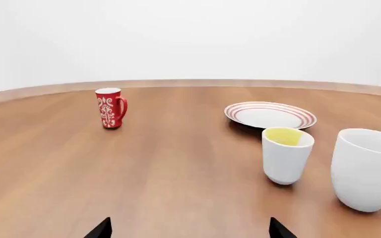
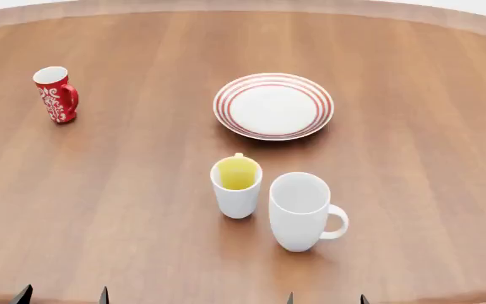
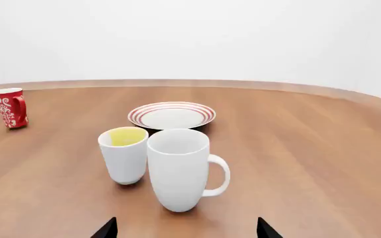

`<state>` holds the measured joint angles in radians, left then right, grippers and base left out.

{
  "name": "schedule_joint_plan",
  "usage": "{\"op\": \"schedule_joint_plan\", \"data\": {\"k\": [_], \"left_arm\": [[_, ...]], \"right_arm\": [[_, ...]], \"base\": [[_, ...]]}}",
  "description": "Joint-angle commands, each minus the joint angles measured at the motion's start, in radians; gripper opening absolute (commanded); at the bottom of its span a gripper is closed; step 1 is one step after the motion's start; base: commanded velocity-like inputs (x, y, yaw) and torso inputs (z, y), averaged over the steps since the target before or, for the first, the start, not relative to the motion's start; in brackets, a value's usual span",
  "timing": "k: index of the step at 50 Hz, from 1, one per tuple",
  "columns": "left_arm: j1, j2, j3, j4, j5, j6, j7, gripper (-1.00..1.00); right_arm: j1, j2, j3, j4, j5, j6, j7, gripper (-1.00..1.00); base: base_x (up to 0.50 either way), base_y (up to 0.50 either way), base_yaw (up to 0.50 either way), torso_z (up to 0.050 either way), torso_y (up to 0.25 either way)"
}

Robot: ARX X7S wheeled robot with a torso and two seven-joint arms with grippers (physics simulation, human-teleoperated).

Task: Pick up the red mug and put it on the plate

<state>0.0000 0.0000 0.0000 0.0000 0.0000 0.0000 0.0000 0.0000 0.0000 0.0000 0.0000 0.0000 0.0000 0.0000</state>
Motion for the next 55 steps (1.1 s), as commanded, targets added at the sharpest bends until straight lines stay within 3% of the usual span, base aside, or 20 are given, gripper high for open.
{"op": "schedule_joint_plan", "data": {"k": [1,13,17,22,25,31,35,55], "left_arm": [[0.0,-0.017,0.017,0.002,-0.015,-0.003,-0.019,1.0],[-0.015,-0.05,0.064,-0.009,-0.026,-0.025,-0.065,1.0],[-0.024,-0.059,0.071,0.094,-0.031,-0.136,-0.08,1.0],[-0.09,-0.08,0.082,0.318,-0.058,-0.387,-0.071,1.0],[-0.182,-0.086,0.087,0.42,-0.071,-0.541,-0.074,1.0],[-0.277,-0.099,0.091,0.505,-0.071,-0.661,-0.091,1.0],[-0.324,-0.098,0.061,0.531,-0.127,-0.752,-0.07,1.0],[-0.331,-0.114,0.067,0.502,-0.159,-0.742,-0.081,1.0]], "right_arm": [[-0.003,0.016,-0.015,-0.003,0.021,0.012,0.019,1.0],[0.002,0.045,-0.048,-0.024,0.058,0.052,0.075,1.0],[-0.002,0.056,-0.051,-0.088,0.082,0.104,0.079,1.0],[0.033,0.105,-0.031,-0.349,0.151,0.376,0.083,1.0],[0.118,0.137,0.013,-0.535,0.242,0.634,0.084,1.0],[0.295,0.182,0.07,-0.707,0.307,0.972,0.149,1.0],[0.37,0.193,0.084,-0.771,0.33,1.1,0.176,1.0],[0.386,0.186,0.126,-0.763,0.38,1.134,0.167,1.0]], "base": [[0.0,0.0,0.0,0.0,0.0],[0.0,0.0,0.0,0.0,0.0],[0.0,0.0,0.0,0.0,0.0],[0.0,0.0,0.0,0.0,0.0],[0.0,0.0,0.0,0.0,0.0],[0.0,0.0,0.0,0.0,0.0],[0.0,0.0,0.0,0.0,0.0],[0.0,-0.03,0.0,0.0,0.0]]}}
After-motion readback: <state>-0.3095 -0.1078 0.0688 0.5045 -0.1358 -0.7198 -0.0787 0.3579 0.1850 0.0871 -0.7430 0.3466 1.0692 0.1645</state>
